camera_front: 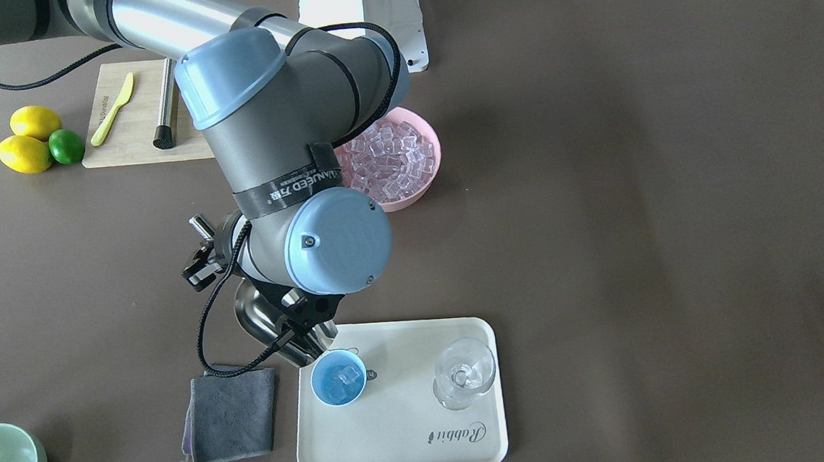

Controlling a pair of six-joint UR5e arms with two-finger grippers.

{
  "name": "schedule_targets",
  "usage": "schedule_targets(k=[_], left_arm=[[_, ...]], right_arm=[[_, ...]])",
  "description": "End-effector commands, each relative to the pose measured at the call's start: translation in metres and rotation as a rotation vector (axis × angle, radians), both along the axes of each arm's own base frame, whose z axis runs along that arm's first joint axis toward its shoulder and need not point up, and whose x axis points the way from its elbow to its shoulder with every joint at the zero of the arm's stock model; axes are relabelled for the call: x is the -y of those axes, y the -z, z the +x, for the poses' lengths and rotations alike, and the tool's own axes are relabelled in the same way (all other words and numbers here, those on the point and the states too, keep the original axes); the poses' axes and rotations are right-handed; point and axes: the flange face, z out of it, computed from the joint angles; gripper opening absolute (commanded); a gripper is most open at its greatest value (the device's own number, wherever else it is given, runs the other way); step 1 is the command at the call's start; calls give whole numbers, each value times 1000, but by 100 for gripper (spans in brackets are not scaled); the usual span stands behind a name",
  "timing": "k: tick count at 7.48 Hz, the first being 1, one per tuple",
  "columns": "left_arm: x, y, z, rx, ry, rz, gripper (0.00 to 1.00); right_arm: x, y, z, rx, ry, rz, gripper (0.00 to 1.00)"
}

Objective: Put ice in cup with scoop
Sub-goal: 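Tilt the scoop over the blue cup while the left gripper withdraws, then carry the empty scoop back and lay it on the table with the right gripper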

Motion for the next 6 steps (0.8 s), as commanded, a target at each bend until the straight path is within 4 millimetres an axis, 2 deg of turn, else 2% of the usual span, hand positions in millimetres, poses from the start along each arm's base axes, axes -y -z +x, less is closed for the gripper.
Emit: schedule_targets(k=[1,2,3,4,5,6], left_arm=[[4,5,2,-1,-3,9,98],[6,8,2,-2,-2,15,98],[5,6,2,-1,-1,11,98],[5,6,2,-1,-3,11,98],[6,7,1,-2,-2,15,98],[3,5,1,-1,-2,11,98]], right_arm=[[-32,-28,37,58,-14,43,0],[-50,-50,67,110,-44,62,0],[-60,-74,106,146,-95,63,0],[-80,-107,148,172,-154,57,0],[-117,-131,188,159,-304,63,0],[-149,-169,213,155,-464,57,0]])
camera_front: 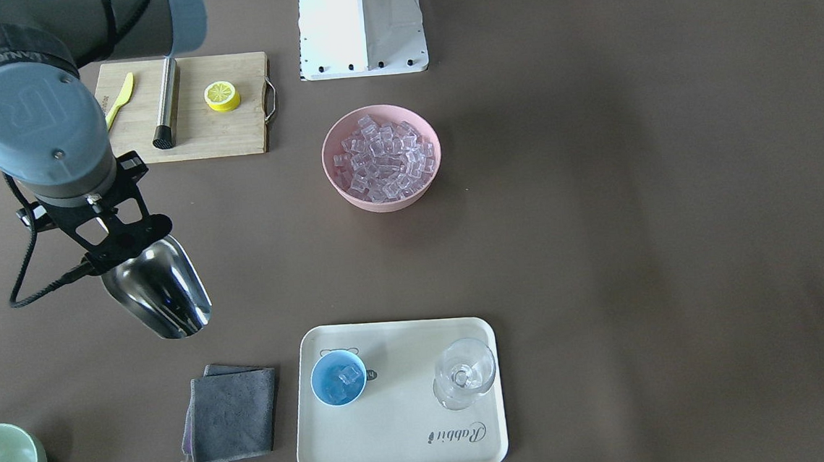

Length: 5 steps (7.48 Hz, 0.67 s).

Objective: Put ice in cup with scoop
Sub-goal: 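Carry the empty scoop back and lay it on the table with the right gripper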

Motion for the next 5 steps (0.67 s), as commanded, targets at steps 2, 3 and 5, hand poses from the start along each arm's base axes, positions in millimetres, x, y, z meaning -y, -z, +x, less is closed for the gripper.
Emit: schedule_targets(k=[2,3,5], left_arm=[[-4,4,-1,-2,4,6,98],[-4,14,3,-49,6,10,98],[-5,18,5,-81,5,8,98]], right_arm=[[-95,-128,83,67,-307,-28,0],[-116,-150,99,50,-337,-54,0],[-137,-183,109,72,-500,-117,0]])
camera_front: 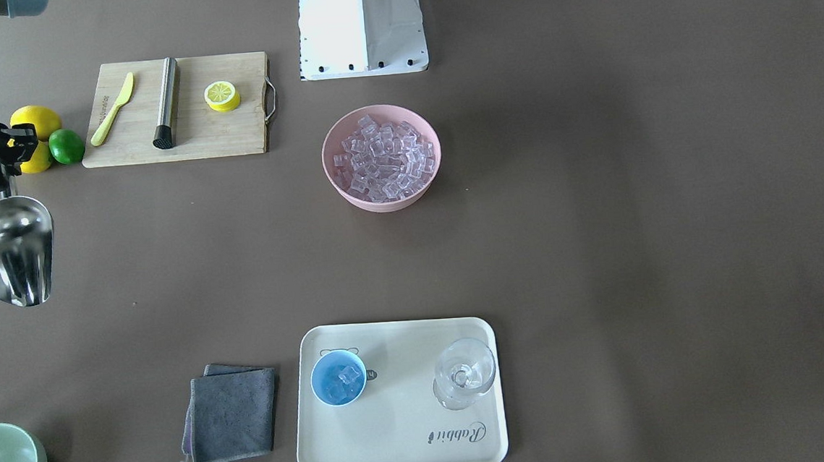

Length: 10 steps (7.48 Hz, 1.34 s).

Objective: Put ice in cup with scoop
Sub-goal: 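Carry the empty scoop back and lay it on the table with the right gripper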

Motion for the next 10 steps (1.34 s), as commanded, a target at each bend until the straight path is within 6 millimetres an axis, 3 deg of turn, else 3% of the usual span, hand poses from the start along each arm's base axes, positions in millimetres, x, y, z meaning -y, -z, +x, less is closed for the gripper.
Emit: schedule_targets(k=[1,2,3,6,7,8,10], left_arm=[[-1,4,1,-24,1,-1,98],[-1,4,2,-22,0,-1,98],[0,11,2,-25,1,10,98],[2,34,5,-28,-3,53,98],[1,34,4,-26,-3,50,98],[-13,16,7,-22,-11,14,98],[-21,17,13,-21,-24,14,98]], right_arm=[[-31,-68,16,56,-181,-70,0],[-29,-104,12,86,-241,-113,0],[-26,-117,10,72,-304,-161,0],[-22,-142,5,52,-260,-171,2],[-19,-151,3,52,-209,-152,61],[-16,-151,1,57,-195,-144,97],[-21,-141,1,112,-180,-173,100]])
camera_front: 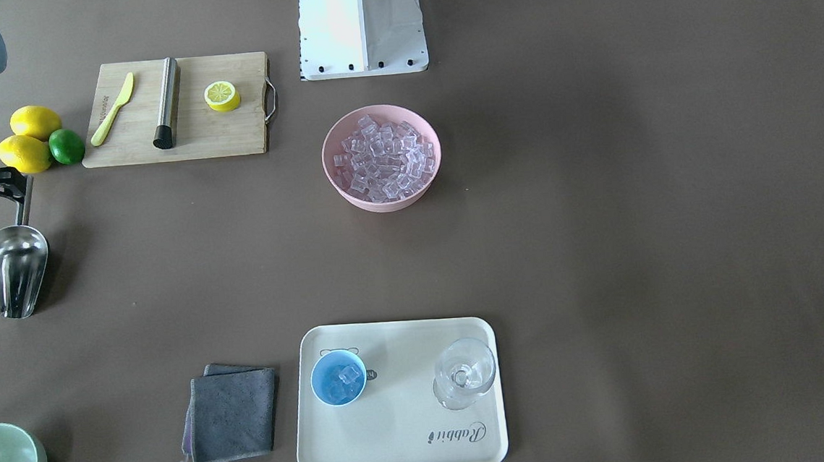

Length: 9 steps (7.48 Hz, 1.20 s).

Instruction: Put ice in cup with scoop

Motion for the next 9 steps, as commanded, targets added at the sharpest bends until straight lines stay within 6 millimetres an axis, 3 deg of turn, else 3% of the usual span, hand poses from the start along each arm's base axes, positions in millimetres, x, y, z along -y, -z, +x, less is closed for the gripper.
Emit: schedule_targets(k=[1,3,6,8,9], left_arm=[[-10,11,6,1,-14,-3,98],[-28,-17,8,11,-25,-69,98],[-27,8,23,1,-53,-25,98],[-27,1,24,5,-57,-42,98],[-29,-8,24,9,-58,-59,98]], right_arm=[[-2,12,14,77,0,-16,100],[7,7,62,80,29,40,100],[14,-16,151,70,30,91,100],[7,-51,225,80,32,105,100],[0,-91,256,59,59,91,100]])
